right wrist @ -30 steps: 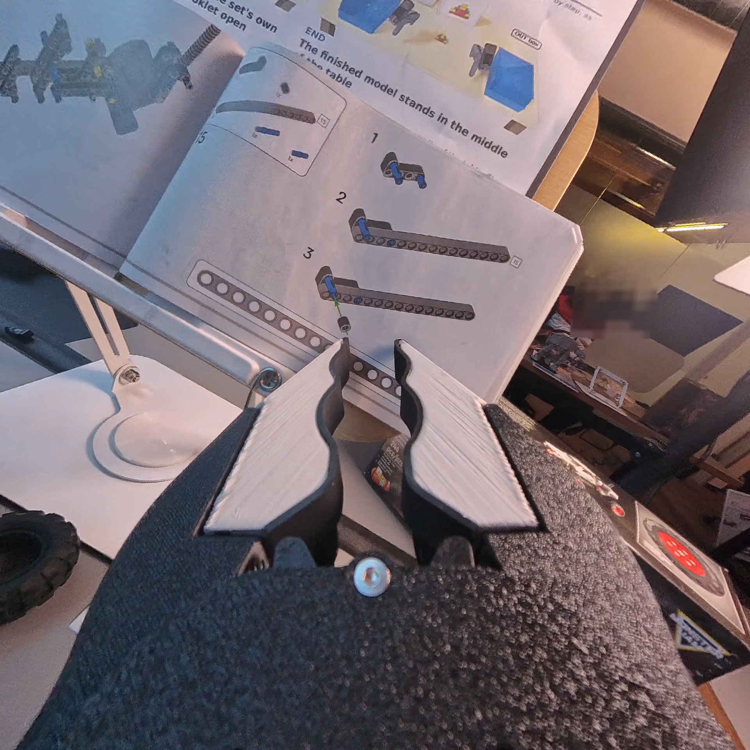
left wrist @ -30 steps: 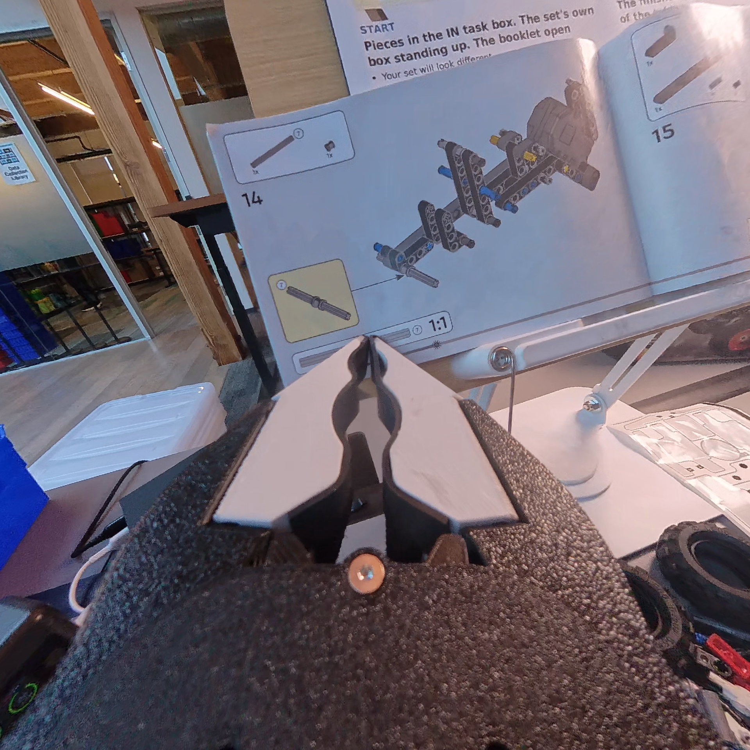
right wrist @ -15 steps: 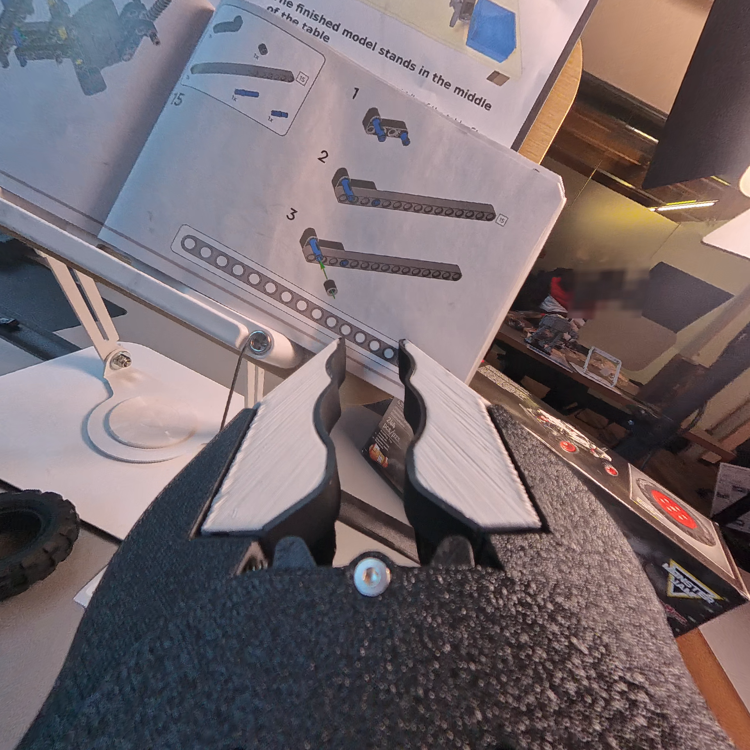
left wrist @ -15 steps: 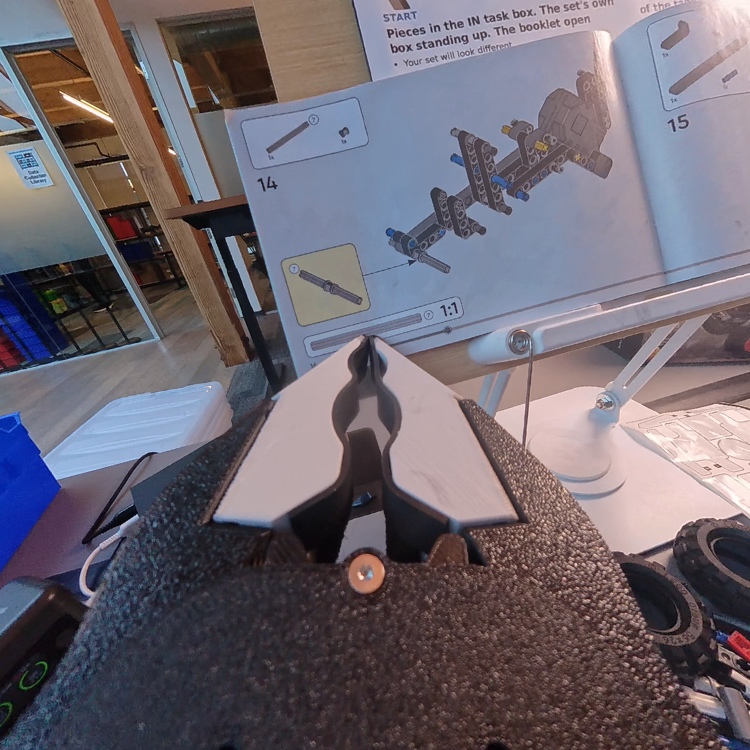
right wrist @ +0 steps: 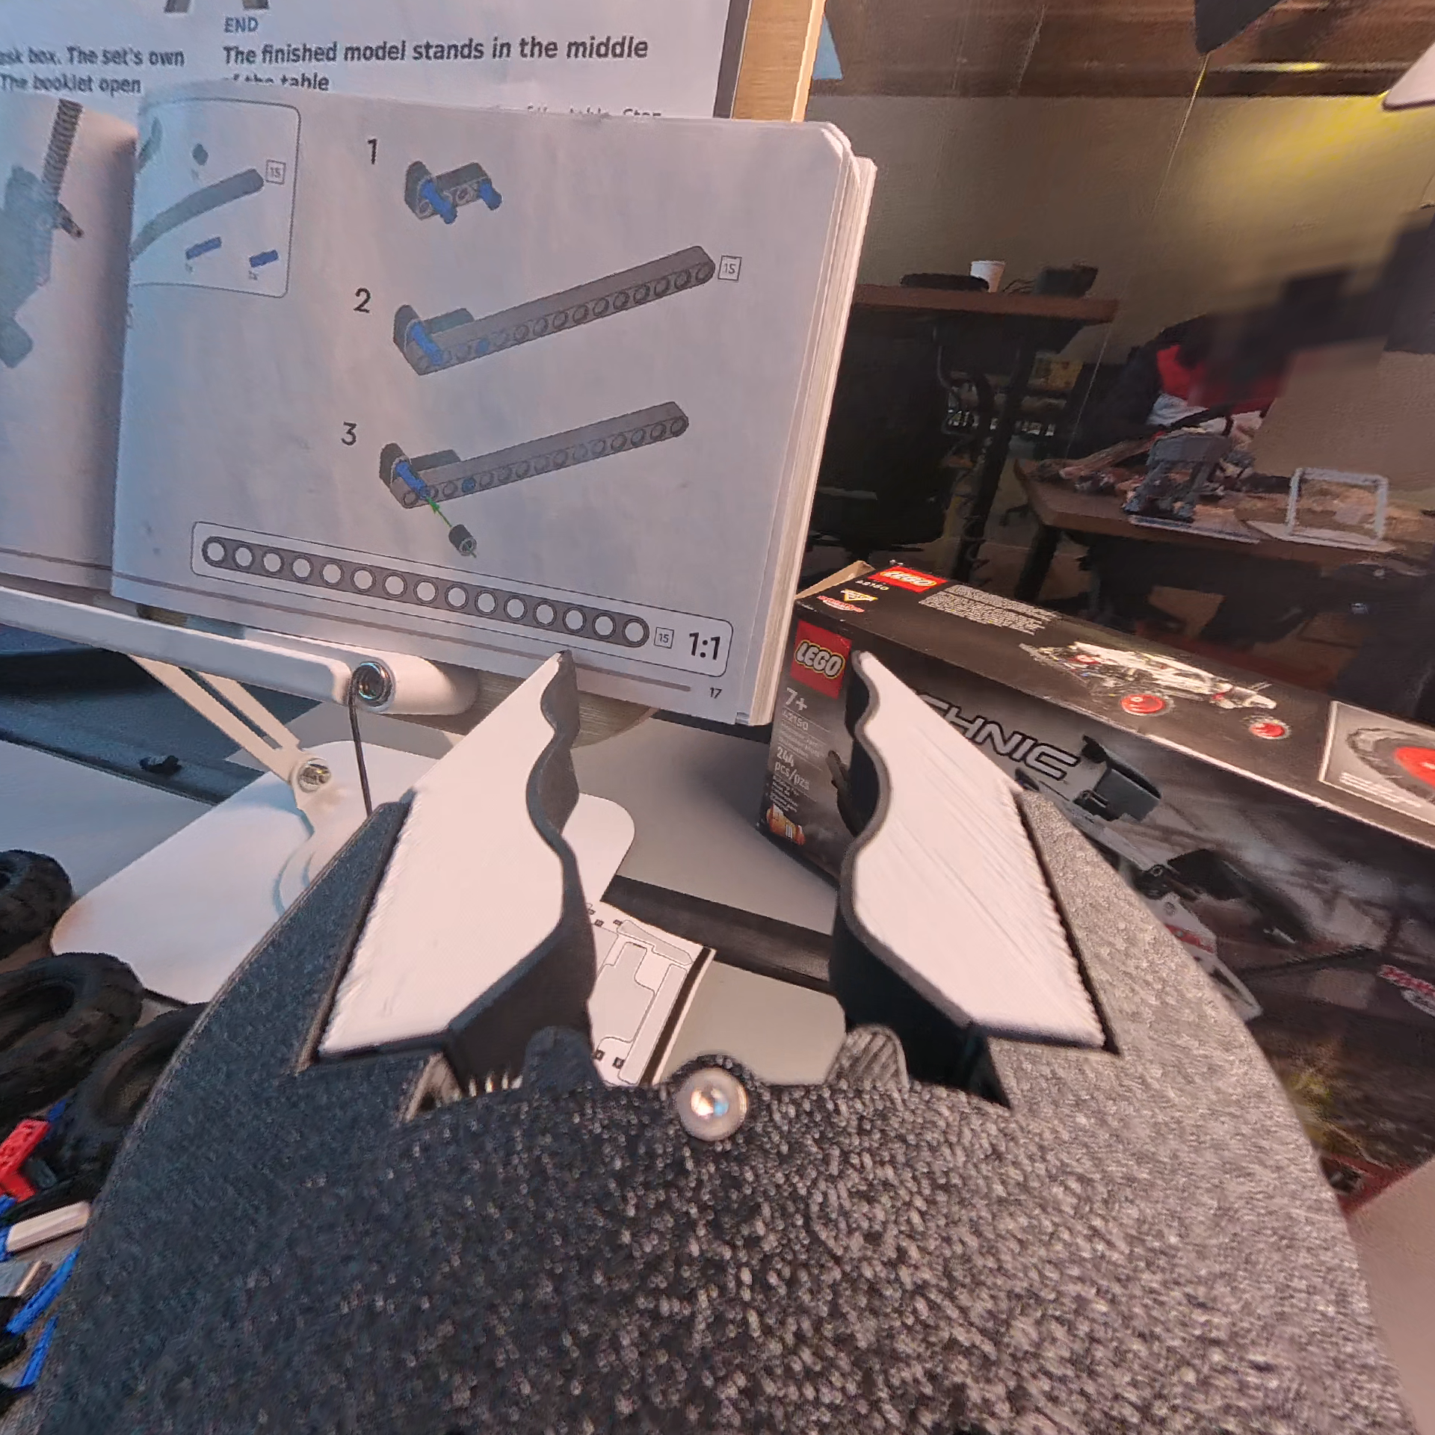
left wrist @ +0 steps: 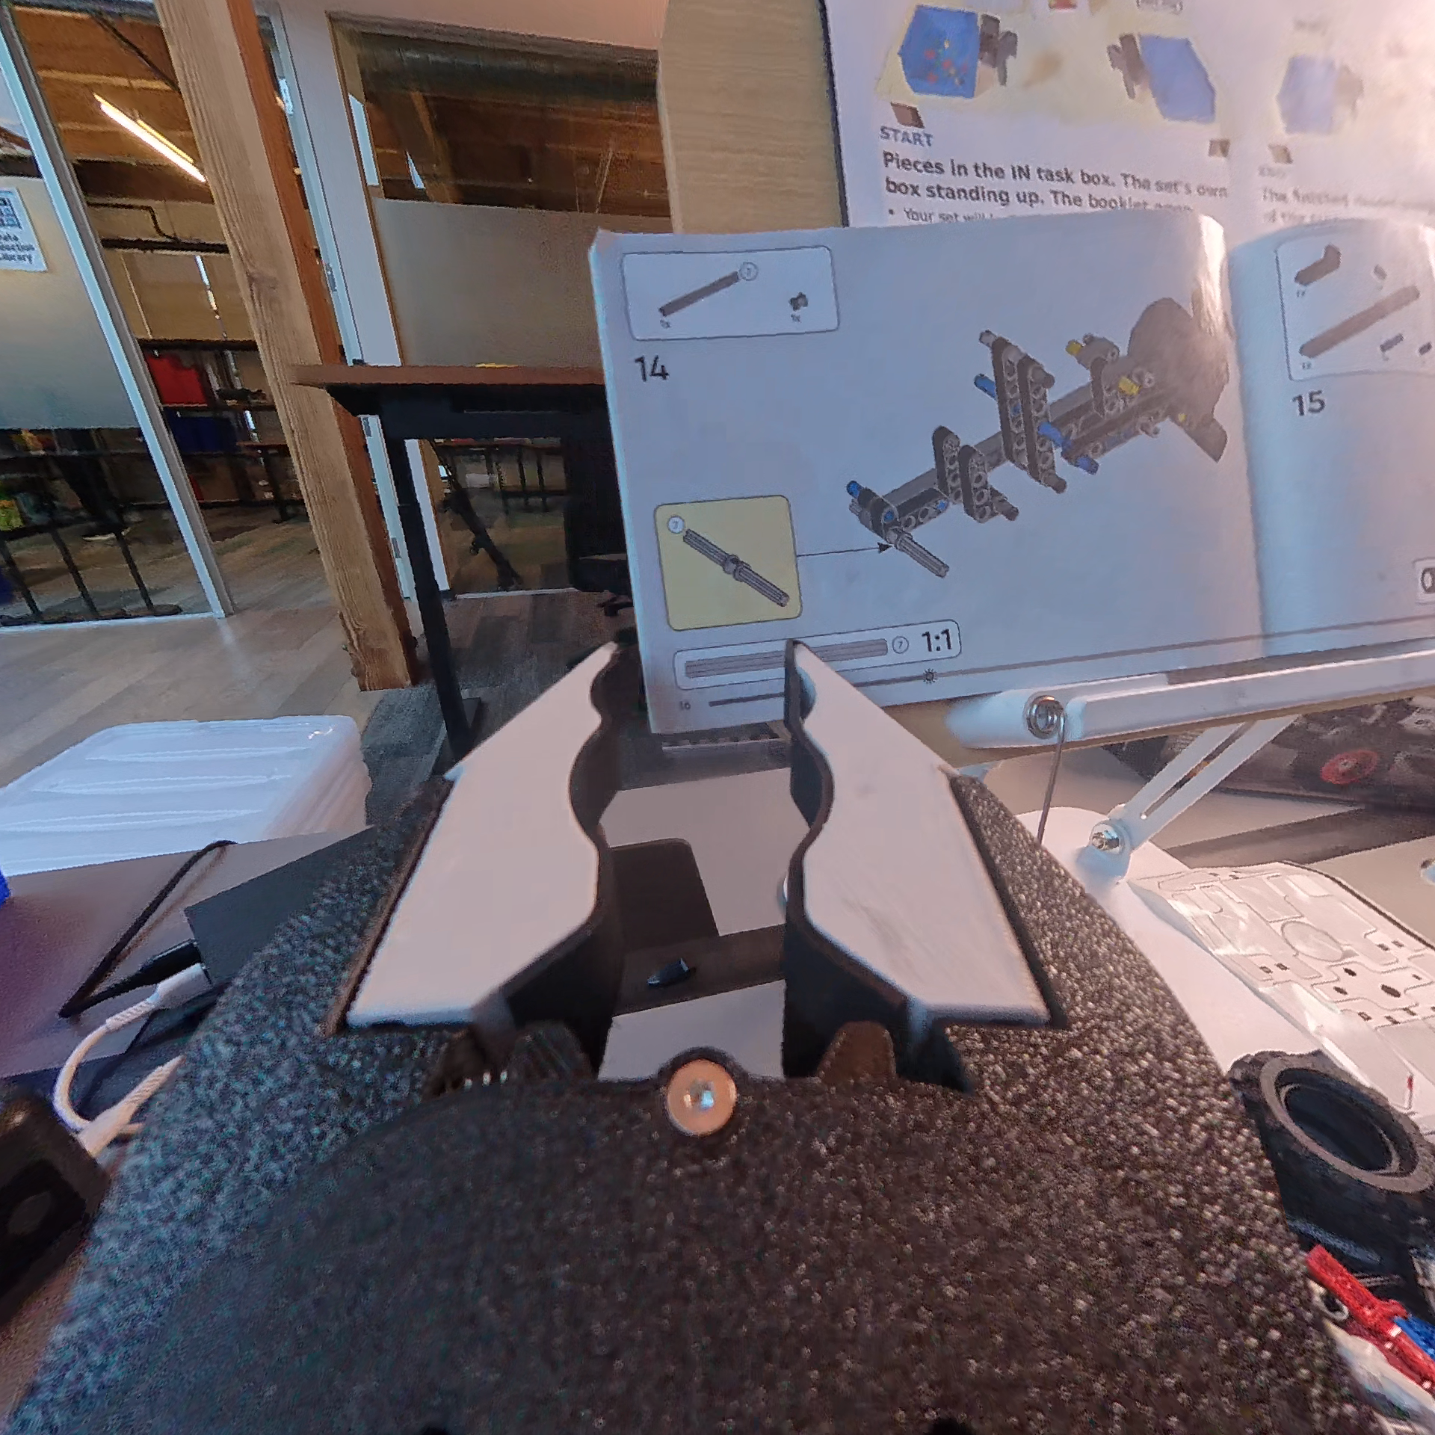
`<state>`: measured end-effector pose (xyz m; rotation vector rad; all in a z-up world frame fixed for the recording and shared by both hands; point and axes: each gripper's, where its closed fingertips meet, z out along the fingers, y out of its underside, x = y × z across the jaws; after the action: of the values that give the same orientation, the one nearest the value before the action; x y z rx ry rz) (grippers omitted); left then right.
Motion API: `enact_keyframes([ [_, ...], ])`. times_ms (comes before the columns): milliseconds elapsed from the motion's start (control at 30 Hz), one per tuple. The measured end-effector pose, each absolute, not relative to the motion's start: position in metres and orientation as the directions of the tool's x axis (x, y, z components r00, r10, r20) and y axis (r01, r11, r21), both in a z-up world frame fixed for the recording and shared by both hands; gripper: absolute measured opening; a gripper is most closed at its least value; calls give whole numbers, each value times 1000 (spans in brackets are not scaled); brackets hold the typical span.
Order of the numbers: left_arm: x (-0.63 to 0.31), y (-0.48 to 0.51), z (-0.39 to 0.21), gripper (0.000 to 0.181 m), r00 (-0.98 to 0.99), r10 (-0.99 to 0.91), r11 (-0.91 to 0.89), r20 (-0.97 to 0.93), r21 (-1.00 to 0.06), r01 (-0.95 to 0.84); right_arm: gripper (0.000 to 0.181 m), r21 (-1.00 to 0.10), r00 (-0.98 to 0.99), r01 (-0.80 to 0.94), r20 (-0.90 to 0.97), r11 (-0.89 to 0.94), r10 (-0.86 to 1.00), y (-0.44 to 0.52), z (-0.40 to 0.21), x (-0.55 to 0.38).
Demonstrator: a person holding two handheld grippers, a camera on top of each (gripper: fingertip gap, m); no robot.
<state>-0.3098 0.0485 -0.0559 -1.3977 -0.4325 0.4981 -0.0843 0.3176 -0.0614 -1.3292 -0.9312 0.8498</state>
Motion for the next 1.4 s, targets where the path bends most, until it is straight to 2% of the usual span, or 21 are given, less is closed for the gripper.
enact_keyframes([
  [133, -322, 52, -68, 75, 854, 501, 128, 142, -988, 89, 59, -1000, 353, -9, 19, 24, 935, 314, -64, -88],
  [167, -324, 54, -71, 79, 861, 480, 132, 171, -984, 122, 56, -1000, 343, -10, 17, 21, 939, 313, -64, -88],
  [267, -321, 60, -73, 74, 887, 408, 147, 217, -974, 171, 51, -1000, 328, -17, 12, 19, 945, 311, -64, -90],
  [367, -316, 64, -69, 54, 907, 379, 129, 181, -982, 142, 49, -999, 341, -22, 24, 34, 940, 311, -63, -89],
  [767, -317, 51, -63, 7, 892, 431, 139, 136, -987, 84, 43, -997, 360, -18, 64, 76, 931, 308, -64, -87],
  [933, -316, 50, -64, 3, 891, 433, 138, 136, -987, 83, 39, -997, 360, -12, 71, 80, 930, 307, -66, -85],
  [1200, -318, 46, -65, 12, 885, 438, 136, 156, -985, 106, 34, -997, 359, -16, 62, 72, 931, 307, -66, -80],
  [1400, -319, 41, -63, 10, 877, 455, 137, 155, -985, 103, 34, -996, 356, -21, 68, 81, 932, 307, -61, -76],
])
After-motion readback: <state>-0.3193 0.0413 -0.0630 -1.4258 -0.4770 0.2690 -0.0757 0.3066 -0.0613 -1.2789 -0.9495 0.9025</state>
